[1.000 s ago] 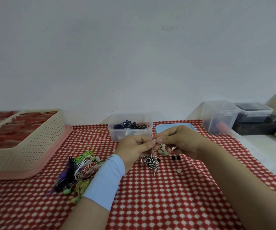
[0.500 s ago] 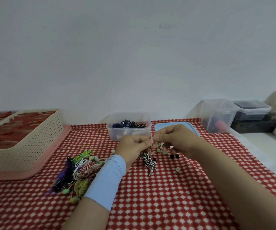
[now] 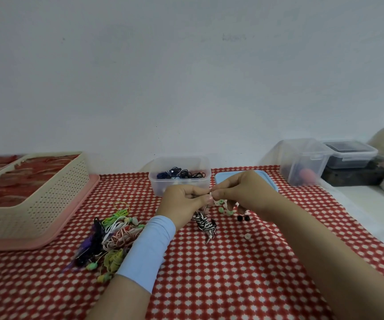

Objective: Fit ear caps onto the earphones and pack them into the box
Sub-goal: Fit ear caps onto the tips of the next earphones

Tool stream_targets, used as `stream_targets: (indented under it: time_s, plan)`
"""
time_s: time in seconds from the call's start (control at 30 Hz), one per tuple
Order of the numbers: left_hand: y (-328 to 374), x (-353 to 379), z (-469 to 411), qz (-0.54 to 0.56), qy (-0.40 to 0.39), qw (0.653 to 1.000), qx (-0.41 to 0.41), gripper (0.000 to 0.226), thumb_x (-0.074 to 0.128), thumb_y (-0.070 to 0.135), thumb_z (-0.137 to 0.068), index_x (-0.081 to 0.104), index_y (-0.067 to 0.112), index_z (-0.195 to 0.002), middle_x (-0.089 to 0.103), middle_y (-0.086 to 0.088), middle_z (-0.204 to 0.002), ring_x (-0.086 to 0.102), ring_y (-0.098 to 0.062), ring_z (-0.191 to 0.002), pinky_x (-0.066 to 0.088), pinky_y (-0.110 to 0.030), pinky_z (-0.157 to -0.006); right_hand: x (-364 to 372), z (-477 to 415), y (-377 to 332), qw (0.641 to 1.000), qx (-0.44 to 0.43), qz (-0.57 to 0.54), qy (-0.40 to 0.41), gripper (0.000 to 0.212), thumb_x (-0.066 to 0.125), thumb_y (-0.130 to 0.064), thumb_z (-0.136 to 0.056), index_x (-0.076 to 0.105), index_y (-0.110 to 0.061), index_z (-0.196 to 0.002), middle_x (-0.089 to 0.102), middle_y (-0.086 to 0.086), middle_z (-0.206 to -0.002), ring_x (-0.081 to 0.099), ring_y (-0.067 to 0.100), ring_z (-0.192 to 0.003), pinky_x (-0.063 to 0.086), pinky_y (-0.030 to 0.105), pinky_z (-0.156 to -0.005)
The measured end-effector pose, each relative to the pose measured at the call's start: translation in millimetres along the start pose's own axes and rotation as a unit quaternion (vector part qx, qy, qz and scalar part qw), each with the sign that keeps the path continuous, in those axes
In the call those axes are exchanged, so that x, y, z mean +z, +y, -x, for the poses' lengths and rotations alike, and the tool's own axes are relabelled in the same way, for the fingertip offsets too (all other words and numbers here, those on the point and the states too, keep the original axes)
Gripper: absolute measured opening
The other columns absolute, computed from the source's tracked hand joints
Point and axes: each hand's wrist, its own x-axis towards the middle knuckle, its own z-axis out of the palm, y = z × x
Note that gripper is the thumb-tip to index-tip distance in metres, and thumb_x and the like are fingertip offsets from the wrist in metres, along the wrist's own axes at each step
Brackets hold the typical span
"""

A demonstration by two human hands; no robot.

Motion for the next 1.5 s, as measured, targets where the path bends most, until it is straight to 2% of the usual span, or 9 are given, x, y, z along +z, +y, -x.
stream_targets:
  time_s: [0.07,0.27,0.43,0.5,0.73,1.0,1.17,1.23,1.5]
  plan:
    - [-0.8,-0.1,0.1,0.002,0.006,1.0,0.003,0.012,0.074,0.004,-0.084,0.076,0.008,-0.095,0.077,-0.005,-0.079,0.071,-0.012,-0.064,0.056,-0.019,-0.063,2.2,0.0,0.1,1.0,0.001,0.001,-0.001,0.005,0.08,-0.021,-0.087,0.084,-0.02,-0.084,0.075,0.021,-0.08,0.057,0.031,-0.062,0.044,0.033,-0.05]
    - [0.1,-2.9,-0.7,0.057,-0.019,0.998,-0.007,0.012,0.073,0.004,-0.084,0.076,0.01,-0.094,0.077,-0.008,-0.082,0.069,-0.017,-0.068,0.057,-0.025,-0.069,-9.2,4.2,-2.1,0.99,0.029,-0.112,-0.077,0.016,0.066,-0.013,-0.097,0.081,-0.006,-0.097,0.076,0.019,-0.104,0.058,0.017,-0.062,0.042,0.024,-0.046]
    - [0.5,-6.0,0.2,0.057,-0.061,0.996,-0.013,0.012,0.072,0.004,-0.085,0.075,0.008,-0.096,0.075,-0.02,-0.089,0.07,-0.019,-0.069,0.059,-0.03,-0.073,-9.3,4.2,-0.5,0.982,0.061,-0.143,-0.105,0.014,0.069,-0.011,-0.093,0.08,-0.003,-0.097,0.075,0.008,-0.082,0.057,0.012,-0.057,0.041,0.02,-0.044]
    - [0.8,-6.3,0.8,0.057,-0.068,0.996,-0.007,0.012,0.072,0.003,-0.084,0.075,0.012,-0.092,0.076,-0.015,-0.087,0.071,-0.021,-0.071,0.06,-0.032,-0.075,-8.3,4.4,-0.8,0.982,0.064,-0.144,-0.106,0.013,0.069,-0.01,-0.092,0.08,-0.004,-0.096,0.074,0.004,-0.074,0.056,0.011,-0.054,0.041,0.02,-0.042]
    - [1.3,-1.1,4.6,0.127,-0.068,0.989,-0.003,0.015,0.067,-0.003,-0.085,0.074,0.011,-0.087,0.074,-0.008,-0.075,0.069,-0.02,-0.067,0.056,-0.024,-0.062,-8.3,2.2,2.3,0.977,0.063,-0.17,-0.114,0.012,0.07,-0.009,-0.09,0.081,-0.006,-0.092,0.071,0.009,-0.074,0.058,0.01,-0.056,0.043,0.019,-0.041]
    - [-2.7,1.1,3.7,0.148,-0.066,0.987,-0.002,0.015,0.065,-0.002,-0.087,0.074,0.009,-0.092,0.074,-0.008,-0.076,0.07,-0.019,-0.069,0.058,-0.025,-0.066,-3.9,3.4,5.3,0.984,0.014,-0.155,-0.086,0.015,0.07,-0.009,-0.091,0.083,-0.015,-0.085,0.068,0.01,-0.071,0.055,0.012,-0.054,0.045,0.023,-0.046]
    - [0.1,2.5,4.2,0.199,-0.113,0.973,-0.02,0.019,0.066,0.014,-0.08,0.072,0.004,-0.095,0.071,-0.006,-0.077,0.066,-0.016,-0.07,0.056,-0.023,-0.062,-5.7,6.7,2.9,0.984,-0.076,-0.147,-0.068,0.011,0.07,-0.004,-0.09,0.08,-0.007,-0.091,0.07,0.006,-0.066,0.054,0.014,-0.051,0.046,0.024,-0.044]
    - [0.3,1.5,4.4,0.207,-0.129,0.969,-0.034,0.015,0.064,0.009,-0.085,0.071,0.003,-0.096,0.071,-0.005,-0.077,0.067,-0.015,-0.068,0.058,-0.025,-0.062,-8.7,8.2,1.6,0.985,-0.086,-0.131,-0.078,0.009,0.07,-0.002,-0.09,0.078,-0.004,-0.093,0.069,0.003,-0.062,0.054,0.014,-0.05,0.047,0.024,-0.044]
    - [-1.4,-1.3,3.2,0.122,-0.115,0.986,0.008,0.011,0.067,-0.001,-0.085,0.074,0.005,-0.09,0.073,-0.009,-0.076,0.069,-0.018,-0.066,0.057,-0.025,-0.066,-10.4,4.3,4.5,0.982,0.014,-0.136,-0.131,0.01,0.077,-0.017,-0.08,0.083,-0.015,-0.088,0.069,0.018,-0.085,0.053,0.011,-0.052,0.049,0.024,-0.047]
